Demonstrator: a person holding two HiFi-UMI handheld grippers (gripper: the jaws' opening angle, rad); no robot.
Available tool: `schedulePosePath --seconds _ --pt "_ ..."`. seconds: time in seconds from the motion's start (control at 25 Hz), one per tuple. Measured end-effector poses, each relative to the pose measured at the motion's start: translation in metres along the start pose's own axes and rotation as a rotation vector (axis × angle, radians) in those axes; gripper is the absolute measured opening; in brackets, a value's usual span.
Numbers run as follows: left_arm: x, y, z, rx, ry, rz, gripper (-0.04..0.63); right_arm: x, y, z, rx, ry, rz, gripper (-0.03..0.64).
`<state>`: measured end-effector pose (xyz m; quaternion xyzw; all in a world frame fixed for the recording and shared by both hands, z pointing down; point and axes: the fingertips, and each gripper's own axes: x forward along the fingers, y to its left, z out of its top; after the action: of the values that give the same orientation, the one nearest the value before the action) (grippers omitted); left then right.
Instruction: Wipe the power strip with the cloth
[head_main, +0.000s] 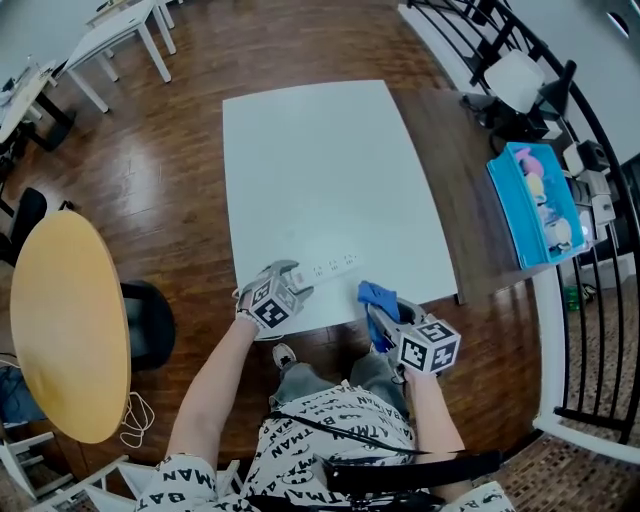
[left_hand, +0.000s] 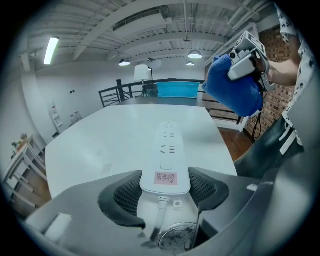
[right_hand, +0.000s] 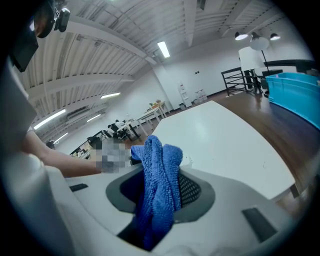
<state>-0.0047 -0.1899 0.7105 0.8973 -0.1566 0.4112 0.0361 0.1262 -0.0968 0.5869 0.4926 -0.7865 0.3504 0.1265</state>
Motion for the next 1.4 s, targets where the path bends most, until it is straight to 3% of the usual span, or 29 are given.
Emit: schedulePosePath --seconds 0.28,0.52,0.76,1.08,1.4 --pt "-0.061 -0.008 0.033 -0.017 -0.082 0.111 0.285 0.017 0.038 0.035 -0.199 0.063 0.21 0.141" --pt "-0.103 -0.025 0.05 0.011 -0.057 0.197 0.285 0.03 0.1 0.059 -0.389 0.115 0.402 0.141" --pt "-0.119 -0.044 0.066 0.029 -0.028 0.221 0.284 0.034 0.137 0.047 -0.624 0.259 0.489 0.141" --pt "-0.121 -0.062 0.088 0.11 -0.045 0.242 0.285 0.032 0.154 0.021 -0.729 0.307 0.491 0.141" --pt "-0.131 -0.074 0.099 0.132 -0.132 0.261 0.284 0.021 0.119 0.038 -0.798 0.257 0.327 0.143"
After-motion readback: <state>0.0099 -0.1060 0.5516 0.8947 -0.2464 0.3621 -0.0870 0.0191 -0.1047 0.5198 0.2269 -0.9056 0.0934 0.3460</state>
